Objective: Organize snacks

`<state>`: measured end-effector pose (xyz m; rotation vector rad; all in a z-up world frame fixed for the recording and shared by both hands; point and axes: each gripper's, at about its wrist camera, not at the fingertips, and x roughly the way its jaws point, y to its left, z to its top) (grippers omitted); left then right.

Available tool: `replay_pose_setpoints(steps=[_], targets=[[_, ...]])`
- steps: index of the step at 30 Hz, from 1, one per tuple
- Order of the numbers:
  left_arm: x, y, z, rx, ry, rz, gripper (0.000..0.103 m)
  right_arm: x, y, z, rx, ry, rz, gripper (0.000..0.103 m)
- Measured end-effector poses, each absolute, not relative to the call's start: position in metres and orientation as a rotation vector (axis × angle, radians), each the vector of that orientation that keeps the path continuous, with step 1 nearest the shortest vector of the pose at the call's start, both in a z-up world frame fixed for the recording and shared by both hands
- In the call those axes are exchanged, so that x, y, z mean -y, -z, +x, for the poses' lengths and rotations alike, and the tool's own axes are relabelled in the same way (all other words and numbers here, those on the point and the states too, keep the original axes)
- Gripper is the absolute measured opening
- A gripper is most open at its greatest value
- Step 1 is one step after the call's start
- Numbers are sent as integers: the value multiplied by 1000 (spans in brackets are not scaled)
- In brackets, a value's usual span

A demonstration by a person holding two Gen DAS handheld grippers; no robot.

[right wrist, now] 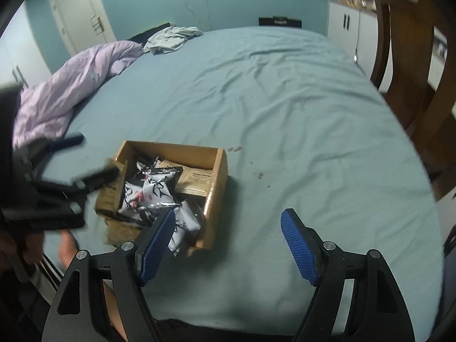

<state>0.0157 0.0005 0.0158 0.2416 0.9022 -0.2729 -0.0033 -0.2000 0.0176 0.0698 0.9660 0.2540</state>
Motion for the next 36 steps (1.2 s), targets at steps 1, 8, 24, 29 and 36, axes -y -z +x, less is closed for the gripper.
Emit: replay_pose_setpoints(steps=[1, 8, 24, 29, 36], targets=[[-5, -22, 14, -887, 260, 232, 102, 200, -19, -7, -959, -245, 50, 76], [-27, -32, -16, -817, 214, 318, 103, 202, -15, -26, -927, -215, 129, 76], [-13, -25, -13, -808, 175, 396, 103, 188, -8, -15, -950, -244, 36, 76], [-7, -22, -15, -810, 181, 427, 103, 191, -8, -14, -953, -235, 47, 76], [-12, -18, -10, -849, 191, 398, 103, 191, 0, -7, -994, -200, 58, 76]])
